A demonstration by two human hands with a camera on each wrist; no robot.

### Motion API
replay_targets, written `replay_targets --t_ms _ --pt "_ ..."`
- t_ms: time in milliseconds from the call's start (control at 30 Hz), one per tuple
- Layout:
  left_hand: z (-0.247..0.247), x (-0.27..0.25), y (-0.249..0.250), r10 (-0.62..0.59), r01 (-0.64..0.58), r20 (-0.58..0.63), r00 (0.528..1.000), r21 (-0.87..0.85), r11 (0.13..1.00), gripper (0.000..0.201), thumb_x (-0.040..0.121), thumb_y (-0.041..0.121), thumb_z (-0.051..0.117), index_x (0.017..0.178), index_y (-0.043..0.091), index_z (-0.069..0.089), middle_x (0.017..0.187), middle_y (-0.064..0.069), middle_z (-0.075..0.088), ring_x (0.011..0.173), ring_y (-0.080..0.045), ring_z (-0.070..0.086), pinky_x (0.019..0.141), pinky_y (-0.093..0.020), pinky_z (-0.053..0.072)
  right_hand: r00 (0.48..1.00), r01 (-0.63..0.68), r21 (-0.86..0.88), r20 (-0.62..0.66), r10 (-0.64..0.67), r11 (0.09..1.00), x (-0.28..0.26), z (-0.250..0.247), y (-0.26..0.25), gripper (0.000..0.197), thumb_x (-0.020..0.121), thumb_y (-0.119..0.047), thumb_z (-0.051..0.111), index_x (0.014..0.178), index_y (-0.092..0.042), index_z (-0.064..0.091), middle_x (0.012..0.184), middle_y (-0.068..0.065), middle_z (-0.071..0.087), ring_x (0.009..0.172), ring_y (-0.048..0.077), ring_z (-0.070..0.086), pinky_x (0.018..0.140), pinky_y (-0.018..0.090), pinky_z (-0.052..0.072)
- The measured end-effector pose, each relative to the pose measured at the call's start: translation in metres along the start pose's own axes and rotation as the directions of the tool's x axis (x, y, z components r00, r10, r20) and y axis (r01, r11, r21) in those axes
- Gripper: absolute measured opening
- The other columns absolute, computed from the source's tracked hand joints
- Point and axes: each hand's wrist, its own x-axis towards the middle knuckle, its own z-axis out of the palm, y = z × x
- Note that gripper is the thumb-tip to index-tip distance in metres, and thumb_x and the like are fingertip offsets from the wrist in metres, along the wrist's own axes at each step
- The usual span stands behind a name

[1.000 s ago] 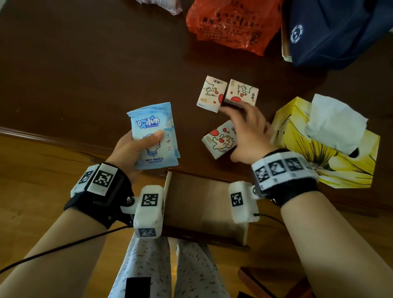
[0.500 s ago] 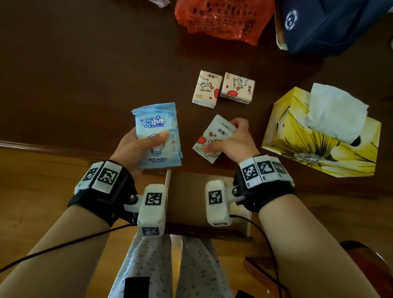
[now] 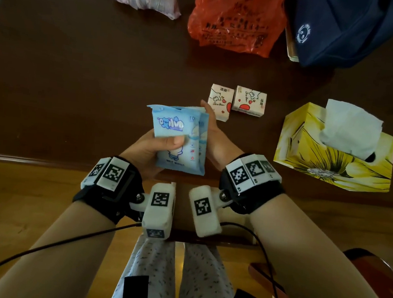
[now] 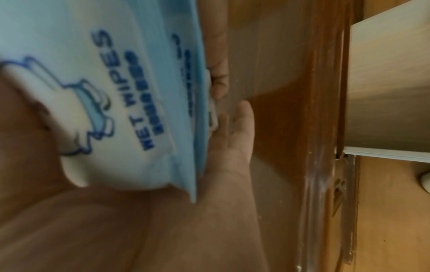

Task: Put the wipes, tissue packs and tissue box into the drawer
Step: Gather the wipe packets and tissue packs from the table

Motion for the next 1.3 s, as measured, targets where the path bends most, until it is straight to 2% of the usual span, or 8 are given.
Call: replay_targets --t_ms 200,267,333,400,667,867,1000,1300 --pt "-0.009 0.009 0.002 0.012 -0.032 -0.137 0.990 -0.143 0.989 0.081 0.032 0.036 0.089 0.106 0.015 0.062 0.090 -0.005 0.076 0.082 -0.021 0.072 0.070 -0.036 0.057 0.998 -0.036 -0.323 0.030 0.048 0.946 0.018 -0.003 -0.010 0.046 0.082 -0.069 0.024 0.117 -0.048 0.046 0.140 0.011 0.042 0.131 0.033 0.040 0.109 0.051 0.035" --pt "-0.015 0.008 0.004 0.020 -0.056 -0.150 0.988 -0.235 0.970 0.079 0.029 0.034 0.089 0.101 0.016 0.063 0.087 -0.005 0.077 0.079 -0.020 0.073 0.066 -0.036 0.058 0.984 0.050 -0.418 -0.134 -0.116 0.907 0.022 -0.021 -0.017 0.048 0.091 -0.052 0.033 0.132 -0.031 0.047 0.117 0.003 0.042 0.117 0.027 0.045 0.108 0.036 0.033" --pt "-0.021 0.006 0.007 0.026 -0.072 -0.165 0.986 -0.279 0.958 0.080 0.028 0.034 0.090 0.102 0.016 0.063 0.087 -0.006 0.077 0.080 -0.022 0.074 0.064 -0.038 0.058 0.893 0.058 -0.567 -0.339 -0.297 0.822 0.027 -0.046 -0.024 0.047 0.090 -0.024 0.051 0.136 -0.022 0.044 0.127 0.006 0.036 0.125 0.024 0.037 0.106 0.022 0.023" --pt "-0.028 0.005 0.010 0.032 -0.083 -0.176 0.984 -0.291 0.953 0.076 0.030 0.035 0.089 0.100 0.017 0.067 0.089 -0.007 0.077 0.081 -0.023 0.074 0.064 -0.039 0.058 0.814 -0.072 -0.648 -0.477 -0.330 0.759 0.034 -0.065 -0.026 0.061 0.083 -0.009 0.058 0.139 -0.022 0.039 0.144 0.009 0.028 0.133 0.026 0.029 0.109 0.029 0.025" --pt "-0.041 0.004 0.016 0.049 -0.125 -0.247 0.968 -0.305 0.944 0.079 0.031 0.038 0.088 0.103 0.022 0.062 0.091 -0.002 0.076 0.084 -0.020 0.073 0.064 -0.038 0.058 0.811 -0.348 -0.486 -0.585 -0.003 0.802 0.046 -0.074 -0.014 0.066 0.080 -0.053 0.054 0.140 -0.039 0.030 0.152 0.010 0.013 0.137 0.034 0.019 0.112 0.043 0.021" --pt "-0.042 0.004 0.016 0.042 -0.124 -0.263 0.964 -0.302 0.945 0.080 0.031 0.038 0.088 0.105 0.022 0.062 0.091 -0.003 0.077 0.085 -0.021 0.074 0.062 -0.039 0.058 0.734 -0.377 -0.421 -0.679 -0.011 0.825 0.038 -0.075 -0.009 0.066 0.071 -0.026 0.070 0.129 -0.029 0.039 0.139 0.010 0.030 0.128 0.031 0.034 0.098 0.038 0.036" --pt "-0.042 0.004 0.018 0.051 -0.128 -0.256 0.965 -0.293 0.947 0.076 0.031 0.038 0.088 0.101 0.023 0.063 0.090 -0.002 0.077 0.084 -0.021 0.074 0.063 -0.039 0.058 0.713 -0.166 -0.457 -0.667 -0.214 0.874 0.028 -0.072 -0.022 0.076 0.061 -0.015 0.073 0.130 -0.026 0.040 0.137 0.003 0.042 0.128 0.028 0.036 0.104 0.047 0.035" --pt "-0.046 0.000 0.021 0.051 -0.125 -0.252 0.966 -0.287 0.950 0.077 0.029 0.039 0.088 0.100 0.023 0.063 0.088 -0.002 0.077 0.083 -0.020 0.074 0.065 -0.040 0.059 0.956 0.046 -0.675 -0.184 -0.228 0.736 0.034 -0.042 -0.030 0.095 0.066 0.009 0.062 0.142 -0.036 0.026 0.152 -0.002 0.025 0.142 0.026 0.015 0.116 0.051 0.017"
